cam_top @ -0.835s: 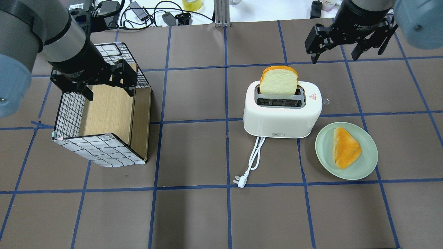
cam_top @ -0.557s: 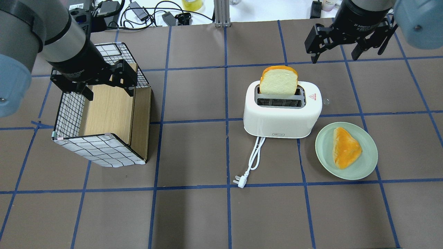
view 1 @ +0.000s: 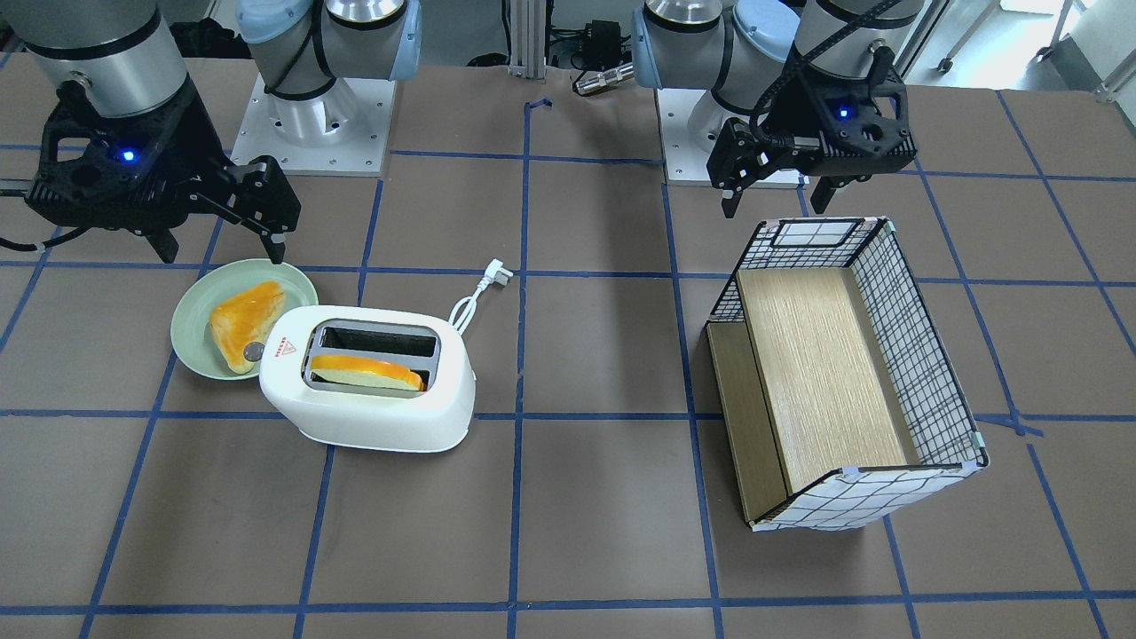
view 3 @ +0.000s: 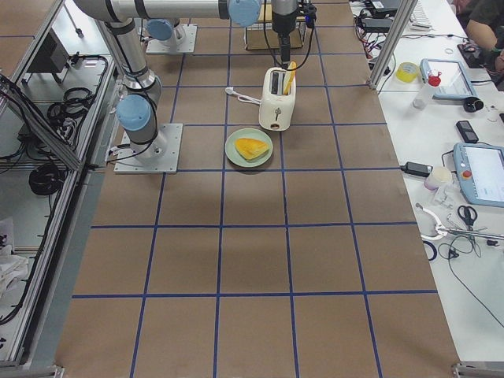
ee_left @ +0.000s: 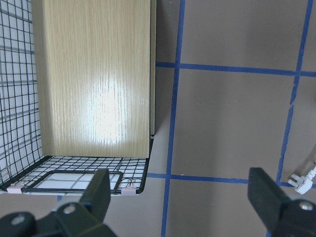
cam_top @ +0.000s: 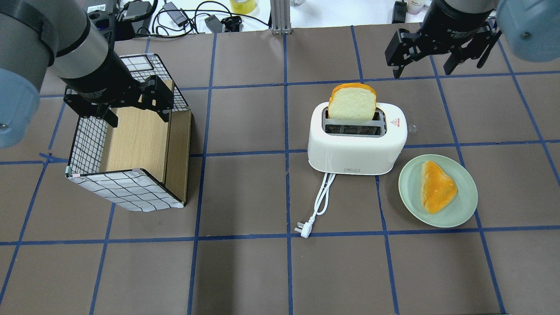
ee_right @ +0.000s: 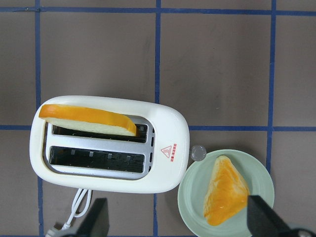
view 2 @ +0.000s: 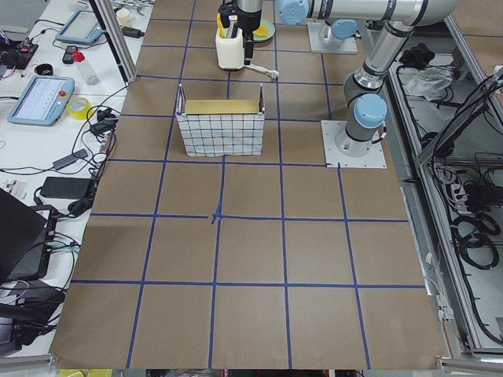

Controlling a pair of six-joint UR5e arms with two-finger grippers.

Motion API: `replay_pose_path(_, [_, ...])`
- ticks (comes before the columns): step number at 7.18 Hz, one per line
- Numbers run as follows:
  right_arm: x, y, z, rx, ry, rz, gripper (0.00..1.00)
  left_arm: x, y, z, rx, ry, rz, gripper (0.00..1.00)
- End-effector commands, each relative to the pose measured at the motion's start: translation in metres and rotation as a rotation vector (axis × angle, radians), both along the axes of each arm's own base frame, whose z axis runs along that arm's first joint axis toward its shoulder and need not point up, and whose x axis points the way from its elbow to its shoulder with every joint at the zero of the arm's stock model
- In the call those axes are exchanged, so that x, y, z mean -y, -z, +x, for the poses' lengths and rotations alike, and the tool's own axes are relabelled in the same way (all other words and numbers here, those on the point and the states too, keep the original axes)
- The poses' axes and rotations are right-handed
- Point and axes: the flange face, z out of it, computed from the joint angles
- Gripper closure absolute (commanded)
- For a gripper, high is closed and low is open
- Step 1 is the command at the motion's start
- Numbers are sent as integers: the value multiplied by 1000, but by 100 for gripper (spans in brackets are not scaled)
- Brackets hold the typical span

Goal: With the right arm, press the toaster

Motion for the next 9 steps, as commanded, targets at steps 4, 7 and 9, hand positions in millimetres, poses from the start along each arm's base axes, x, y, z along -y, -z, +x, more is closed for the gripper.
replay_pose_path(4, [1, 1, 1, 14, -11, 2, 0, 0, 0, 0, 0, 0, 0, 0])
replay_pose_path(7, [16, 9, -52, 4, -78, 17, 0, 0, 0, 0, 0, 0, 0, 0])
replay_pose_path(9, [33, 31, -105, 116, -93, 28, 12, 0, 0, 0, 0, 0, 1, 0])
